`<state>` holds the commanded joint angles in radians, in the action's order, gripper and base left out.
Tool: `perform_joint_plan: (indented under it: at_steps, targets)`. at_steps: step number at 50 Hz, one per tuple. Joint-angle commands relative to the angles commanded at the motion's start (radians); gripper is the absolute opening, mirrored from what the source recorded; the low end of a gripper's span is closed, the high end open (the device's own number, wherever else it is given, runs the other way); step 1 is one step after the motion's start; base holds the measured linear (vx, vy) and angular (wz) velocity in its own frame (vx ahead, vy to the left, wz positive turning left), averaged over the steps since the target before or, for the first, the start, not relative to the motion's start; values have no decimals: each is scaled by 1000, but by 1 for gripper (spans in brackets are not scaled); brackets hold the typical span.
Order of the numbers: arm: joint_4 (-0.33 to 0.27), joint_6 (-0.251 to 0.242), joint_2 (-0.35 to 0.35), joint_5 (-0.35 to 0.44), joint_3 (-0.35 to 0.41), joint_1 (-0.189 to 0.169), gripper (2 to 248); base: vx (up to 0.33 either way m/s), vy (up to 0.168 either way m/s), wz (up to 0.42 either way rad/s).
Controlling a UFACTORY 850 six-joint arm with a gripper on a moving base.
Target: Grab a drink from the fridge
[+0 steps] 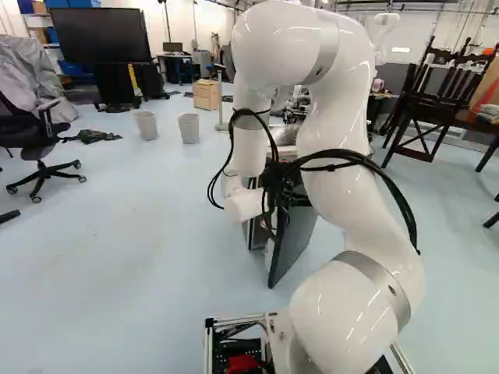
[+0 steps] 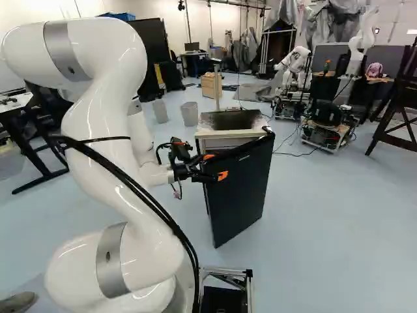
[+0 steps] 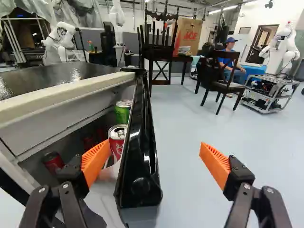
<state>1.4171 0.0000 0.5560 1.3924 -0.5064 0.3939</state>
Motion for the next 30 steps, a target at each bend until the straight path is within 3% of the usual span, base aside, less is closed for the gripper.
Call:
perform_joint_plan:
  at_steps: [30]
  targets:
    - [58, 0, -44, 21, 110, -28, 247, 0, 0, 0]
